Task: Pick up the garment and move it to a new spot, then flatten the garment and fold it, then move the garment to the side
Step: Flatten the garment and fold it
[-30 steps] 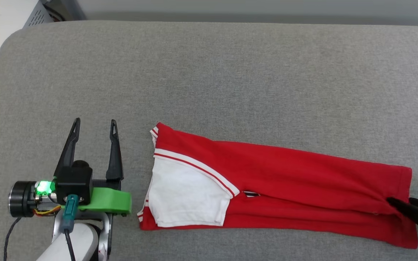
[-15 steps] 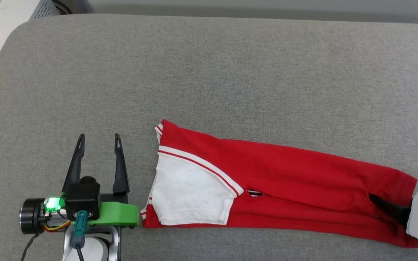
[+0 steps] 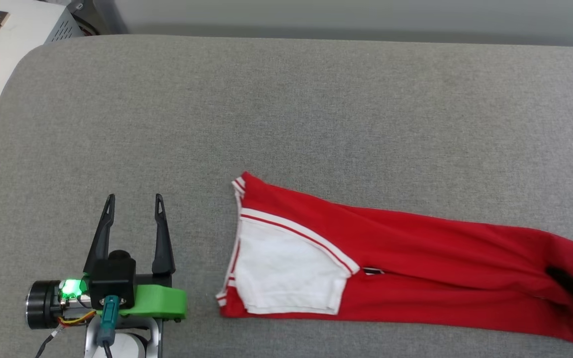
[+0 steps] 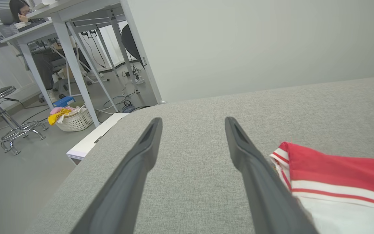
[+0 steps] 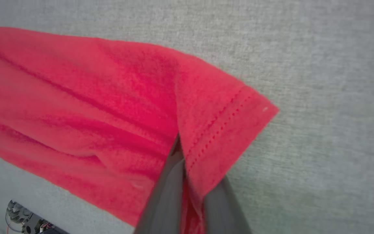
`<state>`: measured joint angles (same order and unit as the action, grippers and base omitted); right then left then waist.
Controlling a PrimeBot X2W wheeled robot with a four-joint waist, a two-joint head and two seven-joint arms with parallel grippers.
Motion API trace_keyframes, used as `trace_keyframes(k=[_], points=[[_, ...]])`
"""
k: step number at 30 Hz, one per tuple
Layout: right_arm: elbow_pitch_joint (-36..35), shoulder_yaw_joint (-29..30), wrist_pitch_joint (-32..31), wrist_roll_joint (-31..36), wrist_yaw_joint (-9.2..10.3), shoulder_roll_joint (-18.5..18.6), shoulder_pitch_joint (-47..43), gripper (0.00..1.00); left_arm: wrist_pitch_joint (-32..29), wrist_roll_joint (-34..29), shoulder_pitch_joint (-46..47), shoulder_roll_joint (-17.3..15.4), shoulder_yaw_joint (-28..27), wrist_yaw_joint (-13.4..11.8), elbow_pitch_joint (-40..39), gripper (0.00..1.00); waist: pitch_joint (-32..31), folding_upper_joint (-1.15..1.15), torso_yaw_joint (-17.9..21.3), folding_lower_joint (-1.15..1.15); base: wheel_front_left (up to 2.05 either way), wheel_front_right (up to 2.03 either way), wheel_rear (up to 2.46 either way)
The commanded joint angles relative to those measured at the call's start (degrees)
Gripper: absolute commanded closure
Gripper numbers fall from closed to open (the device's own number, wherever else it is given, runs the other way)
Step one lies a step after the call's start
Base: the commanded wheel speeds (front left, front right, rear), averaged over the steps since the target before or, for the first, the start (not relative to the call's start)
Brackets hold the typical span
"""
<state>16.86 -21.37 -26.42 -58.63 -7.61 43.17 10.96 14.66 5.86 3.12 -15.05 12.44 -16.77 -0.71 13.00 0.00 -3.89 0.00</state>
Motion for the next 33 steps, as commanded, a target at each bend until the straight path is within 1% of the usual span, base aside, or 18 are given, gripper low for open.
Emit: trace_keyframes(k=[1, 3, 6, 9, 13, 16, 19, 22, 27, 33], points=[[1.93, 1.03, 0.41, 0.74, 0.12, 1.71, 0.71, 1.0, 0.34, -0.62, -1.13, 0.61, -0.43, 0.62, 0.09, 0.0, -0.71, 0.0, 0.02, 0.0, 0.0, 0.0, 0.0], [4.06, 2.07, 0.87, 1.57, 0.12, 2.94, 0.96, 1.0, 0.34, -1.06, -1.51, 1.05, -0.88, 1.25, 0.27, 0.0, -1.17, 0.0, 0.02, 0.0, 0.0, 0.0, 0.0], [7.13, 2.31, 1.77, 5.63, 0.12, 5.53, 1.26, 1.0, 0.34, -1.66, -2.08, 1.62, -1.47, 2.11, 0.72, 0.0, -1.99, 0.0, 0.04, 0.0, 0.0, 0.0, 0.0], [8.5, 3.6, 2.16, 5.06, 0.12, 5.22, 1.36, 1.0, 0.34, -2.12, -2.67, 2.01, -2.07, 2.72, 1.26, 0.0, -2.84, 0.0, 0.19, 0.0, 0.0, 0.0, 0.0], [6.67, 4.19, 1.69, 4.07, 0.12, 5.76, 0.33, 1.0, 0.34, -2.75, -3.61, 2.46, -2.62, 3.37, 1.78, 0.0, -3.96, 0.0, 0.52, 0.0, 0.0, 0.0, 0.0], [2.6, 5.16, 0.82, 1.46, 0.12, 6.19, -1.43, 1.0, 0.34, -3.09, -4.14, 2.73, -2.89, 3.94, 2.12, 0.0, -4.65, 0.0, 0.63, 0.0, 0.0, 0.0, 0.0], [-3.12, 5.91, -0.04, -1.18, 0.12, 6.22, -3.48, 1.0, 0.34, -3.34, -4.55, 3.15, -3.13, 4.27, 2.16, 0.0, -5.13, 0.0, 0.8, 0.0, 0.0, 0.0, 0.0], [-9.01, 6.25, -0.73, -2.19, 0.12, 5.89, -4.65, 1.0, 0.34, -3.55, -4.91, 3.48, -3.17, 4.71, 2.06, 0.0, -5.23, 0.0, 1.05, 0.0, 0.0, 0.0, 0.0], [-17.62, 5.67, -2.32, -2.21, 0.12, 3.3, -4.21, 1.0, 0.34, -4.11, -4.37, 3.97, -2.91, 5.53, 2.36, 0.0, -4.87, 0.0, 0.78, 0.0, 0.0, 0.0, 0.0], [-22.62, 1.39, -4.92, 1.46, 0.12, -1.03, 0.21, 1.0, 0.34, -4.75, -3.29, 4.61, -2.28, 6.11, 2.26, 0.0, -3.57, 0.0, -0.35, 0.0, 0.0, 0.0, 0.0]])
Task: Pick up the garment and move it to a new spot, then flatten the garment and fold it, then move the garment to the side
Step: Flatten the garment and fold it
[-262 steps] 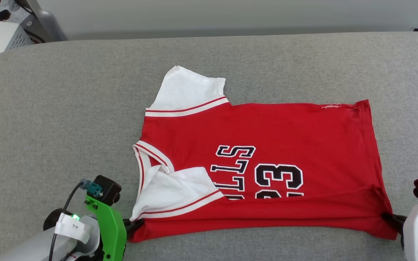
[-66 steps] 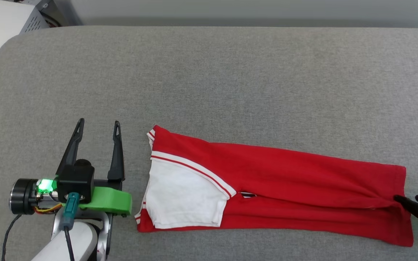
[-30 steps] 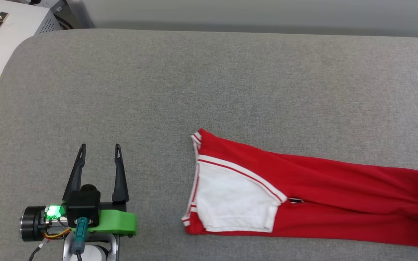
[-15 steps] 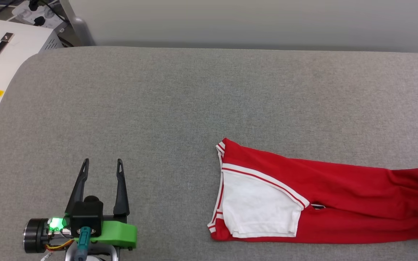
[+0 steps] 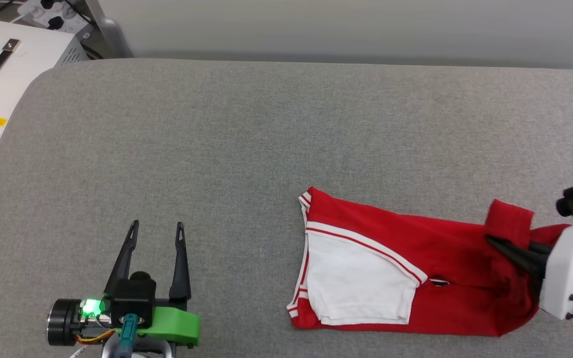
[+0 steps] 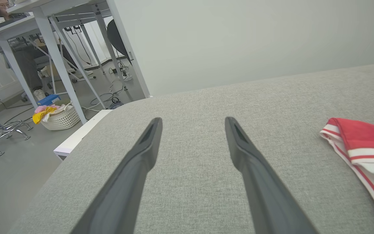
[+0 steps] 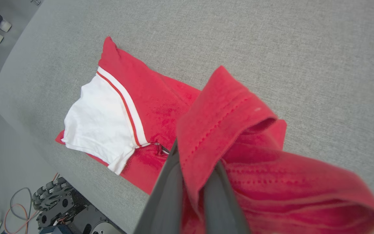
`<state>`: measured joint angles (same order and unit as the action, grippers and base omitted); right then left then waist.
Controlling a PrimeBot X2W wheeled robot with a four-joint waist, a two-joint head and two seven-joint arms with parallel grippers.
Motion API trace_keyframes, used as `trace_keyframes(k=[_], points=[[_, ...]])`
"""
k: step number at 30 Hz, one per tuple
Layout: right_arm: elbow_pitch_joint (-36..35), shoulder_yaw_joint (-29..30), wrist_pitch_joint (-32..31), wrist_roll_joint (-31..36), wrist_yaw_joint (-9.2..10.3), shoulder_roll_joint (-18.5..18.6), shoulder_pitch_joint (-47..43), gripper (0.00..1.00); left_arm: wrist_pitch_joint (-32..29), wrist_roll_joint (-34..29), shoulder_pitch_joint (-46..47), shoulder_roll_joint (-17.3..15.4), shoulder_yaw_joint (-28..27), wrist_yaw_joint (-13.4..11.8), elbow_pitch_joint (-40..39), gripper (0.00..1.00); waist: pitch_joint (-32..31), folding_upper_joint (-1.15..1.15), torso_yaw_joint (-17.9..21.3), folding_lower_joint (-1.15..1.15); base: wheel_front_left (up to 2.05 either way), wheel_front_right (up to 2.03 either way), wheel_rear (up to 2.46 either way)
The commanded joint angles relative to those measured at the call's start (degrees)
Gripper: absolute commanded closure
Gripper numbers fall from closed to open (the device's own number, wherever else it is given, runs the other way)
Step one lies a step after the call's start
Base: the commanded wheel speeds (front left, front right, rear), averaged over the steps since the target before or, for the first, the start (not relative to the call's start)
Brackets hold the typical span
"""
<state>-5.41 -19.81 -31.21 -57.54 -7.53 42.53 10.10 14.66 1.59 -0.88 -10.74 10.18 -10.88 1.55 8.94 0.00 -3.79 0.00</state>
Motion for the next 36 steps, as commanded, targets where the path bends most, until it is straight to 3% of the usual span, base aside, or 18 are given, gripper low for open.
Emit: trace_keyframes(k=[1, 9, 20, 27, 28, 29, 31, 36], points=[[-0.63, -1.06, -0.48, 0.85, 0.04, -1.07, 1.91, 1.0, 0.34, -0.53, 0.92, 0.38, 0.08, 0.32, -0.01, 0.0, 0.75, 0.0, -0.66, 0.0, 0.0, 0.0, 0.0], [0.91, -11.23, -1.59, 4.98, 0.04, -7.0, 10.77, 1.0, 0.34, -0.89, 2.49, 1.19, 0.71, 0.55, 0.11, 0.0, 2.73, 0.0, -2.17, 0.0, 0.0, 0.0, 0.0], [11.81, -25.23, 2.21, 9.26, 0.04, -14.67, 23.36, 1.0, 0.34, -1.09, 4.37, 1.96, 1.48, 0.85, 0.42, 0.0, 4.93, 0.0, -3.31, 0.0, 0.0, 0.0, 0.0], [20.32, -32.18, 4.32, 11.33, 0.04, -15.39, 25.53, 1.0, 0.34, -1.17, 5.04, 2.31, 1.99, 0.82, 0.67, 0.0, 5.41, 0.0, -3.85, 0.0, 0.0, 0.0, 0.0], [20.78, -32.55, 5.13, 11.34, 0.04, -15.37, 25.51, 0.95, 0.34, -1.14, 4.95, 2.31, 1.92, 0.75, 0.7, 0.0, 5.3, 0.0, -3.77, 0.0, 0.0, 0.0, 0.0], [21.16, -32.84, 6.34, 11.29, 0.04, -15.41, 25.4, 0.52, 0.34, -1.1, 4.74, 2.26, 1.79, 0.63, 0.74, 0.0, 5.0, 0.0, -3.56, 0.0, 0.0, 0.0, 0.0], [20.87, -33.41, 8.69, 11.61, 0.04, -14.93, 25.3, 0.0, 0.34, -1.03, 4.16, 2.13, 1.64, 0.52, 0.84, 0.0, 4.3, 0.0, -3.19, 0.0, 0.0, 0.0, 0.0], [16.75, -31.78, 17.44, 15.38, 0.04, -12.37, 24.43, 0.0, 0.34, -0.97, 3.23, 1.6, 1.45, 0.68, 1.11, 0.0, 2.06, 0.0, -1.92, 0.0, 0.0, 0.0, 0.0]])
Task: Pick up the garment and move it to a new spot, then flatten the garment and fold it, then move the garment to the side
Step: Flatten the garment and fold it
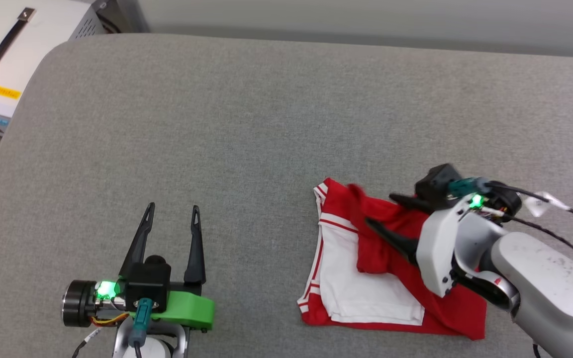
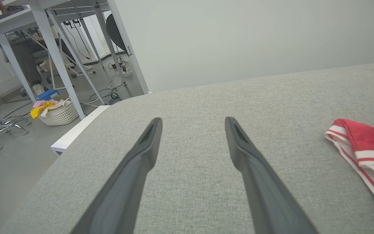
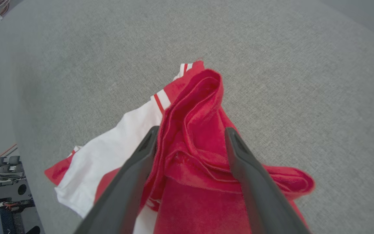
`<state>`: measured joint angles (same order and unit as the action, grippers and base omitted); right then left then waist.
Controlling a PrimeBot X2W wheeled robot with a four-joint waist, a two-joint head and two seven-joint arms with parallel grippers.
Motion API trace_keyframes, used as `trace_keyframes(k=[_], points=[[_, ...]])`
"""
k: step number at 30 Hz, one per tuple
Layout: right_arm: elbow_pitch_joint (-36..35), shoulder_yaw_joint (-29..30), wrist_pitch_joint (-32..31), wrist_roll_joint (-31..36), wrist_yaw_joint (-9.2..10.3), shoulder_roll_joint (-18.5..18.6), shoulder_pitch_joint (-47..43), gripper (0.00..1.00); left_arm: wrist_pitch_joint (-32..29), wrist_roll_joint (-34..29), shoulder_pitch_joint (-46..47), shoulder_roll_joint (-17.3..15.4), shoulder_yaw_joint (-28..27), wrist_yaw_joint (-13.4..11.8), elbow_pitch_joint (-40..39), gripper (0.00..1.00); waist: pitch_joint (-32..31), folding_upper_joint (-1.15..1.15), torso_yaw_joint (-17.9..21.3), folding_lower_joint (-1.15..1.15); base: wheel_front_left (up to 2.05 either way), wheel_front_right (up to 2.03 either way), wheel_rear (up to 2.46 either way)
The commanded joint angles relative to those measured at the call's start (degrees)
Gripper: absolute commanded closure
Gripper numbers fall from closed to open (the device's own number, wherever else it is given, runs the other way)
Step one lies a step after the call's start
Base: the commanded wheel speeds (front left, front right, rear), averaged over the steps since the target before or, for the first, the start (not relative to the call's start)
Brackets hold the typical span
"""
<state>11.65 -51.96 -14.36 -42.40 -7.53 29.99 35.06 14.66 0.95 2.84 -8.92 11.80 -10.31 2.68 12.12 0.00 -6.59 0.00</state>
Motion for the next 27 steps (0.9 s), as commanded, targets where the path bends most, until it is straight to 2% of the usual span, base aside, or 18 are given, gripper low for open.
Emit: trace_keyframes(k=[1, 6, 10, 15, 19, 22, 27], points=[[-1.57, 1.61, 2.27, 0.58, 0.04, 0.51, -1.33, 0.0, 0.34, -0.35, -0.72, -0.34, -0.23, 0.11, -0.06, 0.0, -1.65, 0.0, 1.24, 0.0, 0.0, 0.0, 0.0], [-6.4, 9.67, 8.32, 3.79, 0.04, 1.67, -5.67, 0.0, 0.34, -0.43, -1.77, -0.88, -0.3, 0.16, -0.41, 0.0, -3.54, 0.0, 2.87, 0.0, 0.0, 0.0, 0.0], [-8.12, 19.75, 13.35, 9.61, 0.04, 0.46, -10.4, 0.0, 0.34, -0.4, -2.4, -1.17, -0.28, 0.25, -0.64, 0.0, -4.55, 0.0, 3.98, 0.0, 0.0, 0.0, 0.0], [-9.39, 32.86, 18.85, 18.61, 0.04, -4.46, -17.67, 0.0, 0.34, -0.44, -2.98, -1.47, -0.18, 0.28, -0.65, 0.0, -5.72, 0.0, 4.92, 0.0, 0.0, 0.0, 0.0], [-10.48, 40.68, 22.8, 25.75, 0.04, -9.09, -23.34, 0.0, 0.34, -0.48, -3.65, -1.52, 0.0, 0.14, -0.57, 0.0, -6.75, 0.0, 5.42, 0.0, 0.0, 0.0, 0.0], [-11.52, 43.62, 25.95, 31.86, 0.04, -11.67, -26.8, 0.0, 0.34, -0.32, -4.18, -1.57, 0.17, 0.29, -0.65, 0.0, -7.52, 0.0, 5.87, 0.0, 0.0, 0.0, 0.0], [-12.18, 47.77, 28.57, 36.67, 0.04, -18.17, -32.65, 0.0, 0.34, 0.0, -5.44, -1.56, 0.36, 0.5, -0.51, 0.0, -9.24, 0.0, 6.04, 0.0, 0.0, 0.0, 0.0]])
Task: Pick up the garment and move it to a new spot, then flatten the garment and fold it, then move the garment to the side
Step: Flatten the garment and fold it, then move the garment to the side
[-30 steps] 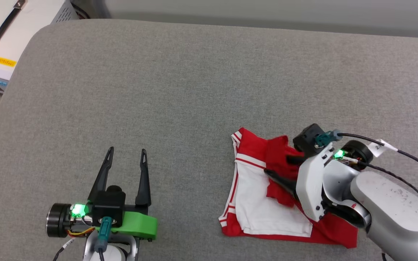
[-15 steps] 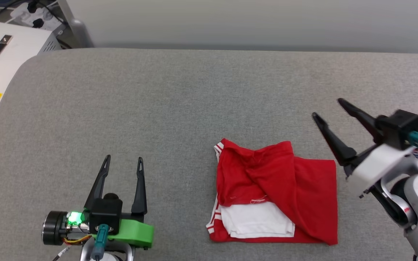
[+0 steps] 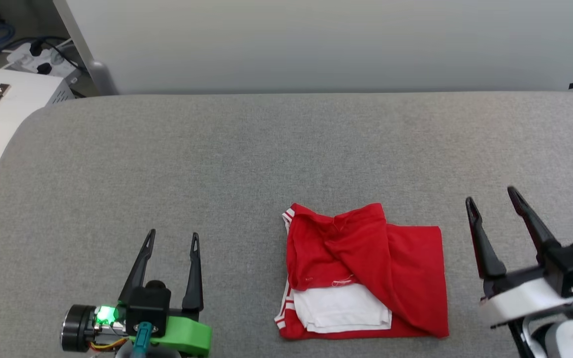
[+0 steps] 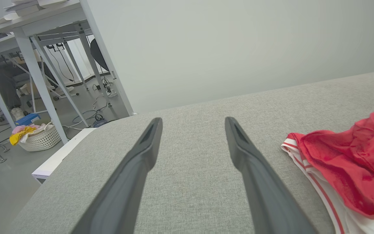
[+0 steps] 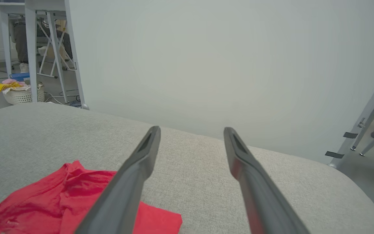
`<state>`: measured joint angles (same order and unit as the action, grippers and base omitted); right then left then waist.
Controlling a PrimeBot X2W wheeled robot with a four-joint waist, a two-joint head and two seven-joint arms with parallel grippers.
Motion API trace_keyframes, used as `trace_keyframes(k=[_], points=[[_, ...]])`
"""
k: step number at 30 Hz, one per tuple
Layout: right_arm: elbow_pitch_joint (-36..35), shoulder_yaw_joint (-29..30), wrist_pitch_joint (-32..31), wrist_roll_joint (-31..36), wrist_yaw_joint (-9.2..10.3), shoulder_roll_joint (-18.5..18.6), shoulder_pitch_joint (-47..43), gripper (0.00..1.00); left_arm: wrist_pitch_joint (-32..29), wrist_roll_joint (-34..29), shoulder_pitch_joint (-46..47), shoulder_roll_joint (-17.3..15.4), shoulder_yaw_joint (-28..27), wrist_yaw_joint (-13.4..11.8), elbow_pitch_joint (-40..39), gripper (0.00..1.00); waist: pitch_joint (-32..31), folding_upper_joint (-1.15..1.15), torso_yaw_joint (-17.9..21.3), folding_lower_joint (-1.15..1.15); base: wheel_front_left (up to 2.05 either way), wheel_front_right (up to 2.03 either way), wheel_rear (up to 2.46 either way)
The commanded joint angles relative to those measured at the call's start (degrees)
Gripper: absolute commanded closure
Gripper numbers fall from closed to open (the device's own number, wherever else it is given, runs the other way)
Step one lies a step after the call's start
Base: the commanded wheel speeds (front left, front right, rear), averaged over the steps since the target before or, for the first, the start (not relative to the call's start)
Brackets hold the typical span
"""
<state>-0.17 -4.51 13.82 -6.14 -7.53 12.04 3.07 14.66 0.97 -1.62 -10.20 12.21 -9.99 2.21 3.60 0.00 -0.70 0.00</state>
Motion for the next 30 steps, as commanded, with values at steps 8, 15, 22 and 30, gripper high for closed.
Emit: trace_keyframes(k=[8, 15, 22, 30], points=[[-1.77, 4.52, 1.14, 1.21, 0.04, -6.29, -8.03, 0.0, 0.34, 0.3, -3.11, -0.45, 0.0, 0.38, -0.45, 0.0, -2.59, 0.0, -0.08, 0.0, 0.0, 0.0, 0.0], [-3.75, 4.63, 1.17, 0.03, 0.04, -7.9, -11.25, 0.0, 0.34, 1.07, -4.39, -0.34, -0.35, 1.05, -1.06, 0.0, -3.06, 0.0, -0.12, 0.0, 0.0, 0.0, 0.0], [-4.01, 4.46, 1.17, 0.23, 0.04, -8.12, -11.73, 0.0, 0.34, 1.02, -4.71, -0.15, -0.7, 1.28, -0.98, 0.0, -3.14, 0.0, -0.26, 0.0, 0.0, 0.0, 0.0], [-5.07, 5.43, 0.96, -0.55, 0.04, -2.43, -2.95, 0.0, 0.34, 0.72, -3.63, 0.18, -0.84, 1.56, -0.88, 0.0, -1.56, 0.0, -0.45, 0.0, 0.0, 0.0, 0.0]])
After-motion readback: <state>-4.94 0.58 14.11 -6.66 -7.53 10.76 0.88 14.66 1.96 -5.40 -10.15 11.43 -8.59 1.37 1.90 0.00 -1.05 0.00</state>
